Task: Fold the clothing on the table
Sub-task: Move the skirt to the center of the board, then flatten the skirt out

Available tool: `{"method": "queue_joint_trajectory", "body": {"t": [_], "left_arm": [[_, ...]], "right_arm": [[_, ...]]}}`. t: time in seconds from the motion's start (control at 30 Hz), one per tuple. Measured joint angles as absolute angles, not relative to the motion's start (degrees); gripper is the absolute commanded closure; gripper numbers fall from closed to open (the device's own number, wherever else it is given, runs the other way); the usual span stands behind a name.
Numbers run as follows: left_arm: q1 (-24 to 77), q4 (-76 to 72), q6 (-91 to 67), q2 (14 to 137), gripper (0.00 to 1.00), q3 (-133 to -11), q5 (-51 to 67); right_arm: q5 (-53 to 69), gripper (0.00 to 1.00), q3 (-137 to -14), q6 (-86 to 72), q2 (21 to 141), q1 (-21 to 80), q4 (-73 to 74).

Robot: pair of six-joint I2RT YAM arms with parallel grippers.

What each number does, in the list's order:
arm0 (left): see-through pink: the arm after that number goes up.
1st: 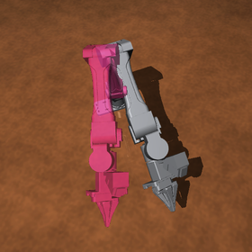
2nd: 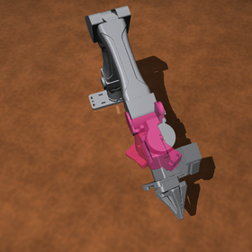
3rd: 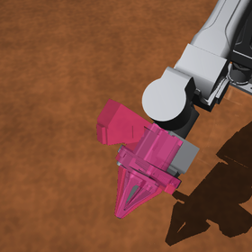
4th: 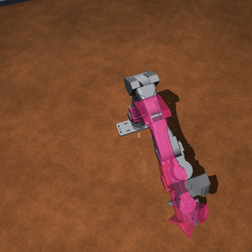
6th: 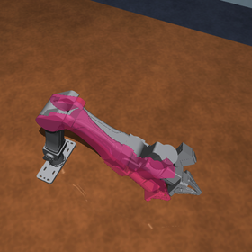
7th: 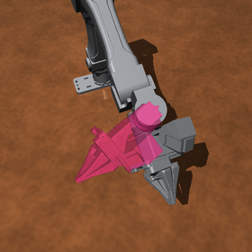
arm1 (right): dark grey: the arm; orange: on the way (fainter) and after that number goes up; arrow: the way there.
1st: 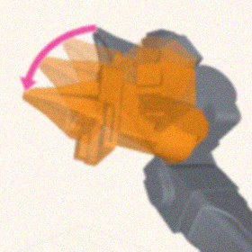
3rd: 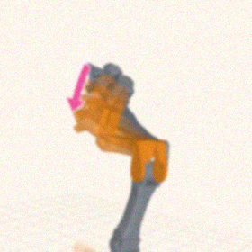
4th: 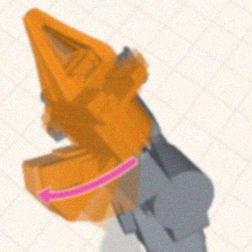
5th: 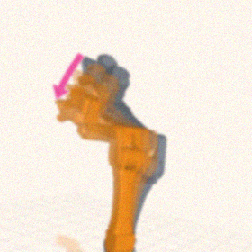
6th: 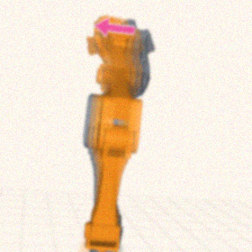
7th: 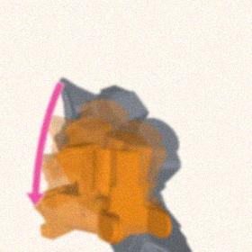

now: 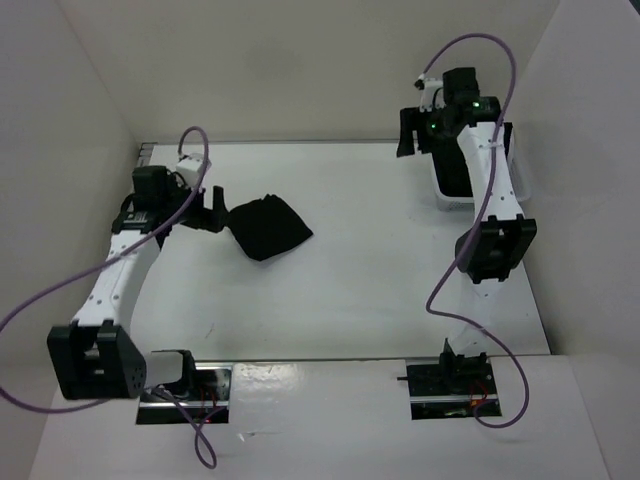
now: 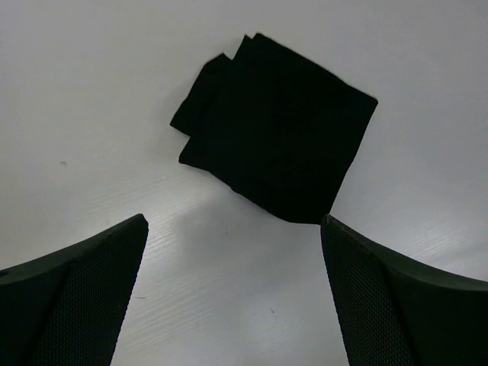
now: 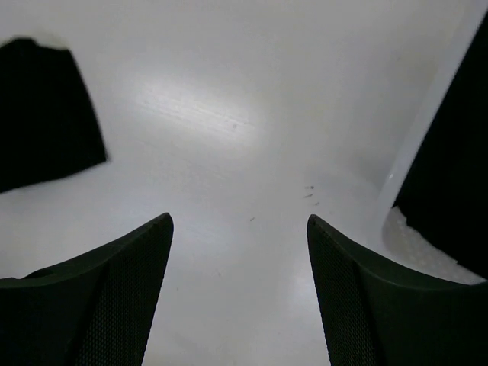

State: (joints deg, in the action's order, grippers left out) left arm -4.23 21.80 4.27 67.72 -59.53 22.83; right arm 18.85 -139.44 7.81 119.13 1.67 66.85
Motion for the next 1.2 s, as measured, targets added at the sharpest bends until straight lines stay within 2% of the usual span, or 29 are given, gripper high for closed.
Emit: {"method": "queue_joint_trajectory", "body": {"t": [0.13, 0.17, 0.23, 0.27, 0.33, 0.47, 0.53, 0.73, 0.87, 1.0, 1.13, 1.2], "left_arm": [[0.43, 23.38, 5.45, 80.64, 0.12, -63.48, 21.80], [1.89, 23.73, 5.87, 83.85, 0.22, -64.49, 20.97], [4.19, 23.90, 6.39, 88.68, 0.33, -65.73, 19.14], [5.10, 23.94, 6.98, 90.32, 0.46, -66.22, 18.24], [6.04, 23.86, 7.60, 92.71, 0.53, -67.42, 16.93], [6.26, 22.48, 8.95, 96.57, 0.55, -71.00, 14.63], [6.26, 21.39, 9.21, 97.56, 0.47, -71.83, 13.23], [5.48, 19.46, 11.99, 97.84, 0.47, -71.88, 9.61], [4.29, 19.40, 13.56, 100.07, 0.54, -72.12, 9.21], [3.49, 19.90, 14.94, 104.03, 0.54, -72.58, 9.19], [3.46, 21.28, 15.18, 106.41, 0.61, -73.21, 9.74], [3.46, 22.06, 15.35, 106.54, 0.68, -73.71, 10.55]], "right_arm": [[13.93, 0.19, -119.85, 8.45, 112.16, 7.49, 61.82], [12.62, 0.19, -114.85, 8.71, 109.75, 9.56, 60.05], [11.29, 0.19, -106.43, 9.08, 104.99, 13.23, 57.21], [11.44, 0.19, -103.04, 9.23, 102.35, 14.85, 55.96], [11.33, 0.19, -99.57, 9.54, 98.28, 15.62, 54.43], [9.89, 0.19, -95.39, 10.20, 91.77, 13.43, 50.74], [9.19, 0.19, -93.80, 10.39, 89.86, 12.51, 49.80], [9.02, 0.19, -89.97, 10.74, 88.51, 12.49, 47.64], [8.95, 0.19, -88.40, 10.98, 88.29, 12.49, 46.96], [8.99, 0.19, -87.57, 11.03, 87.24, 12.49, 46.33], [8.78, 0.19, -87.50, 11.03, 85.76, 12.49, 45.91], [8.67, 0.19, -87.26, 11.03, 85.21, 12.49, 45.43]]}}
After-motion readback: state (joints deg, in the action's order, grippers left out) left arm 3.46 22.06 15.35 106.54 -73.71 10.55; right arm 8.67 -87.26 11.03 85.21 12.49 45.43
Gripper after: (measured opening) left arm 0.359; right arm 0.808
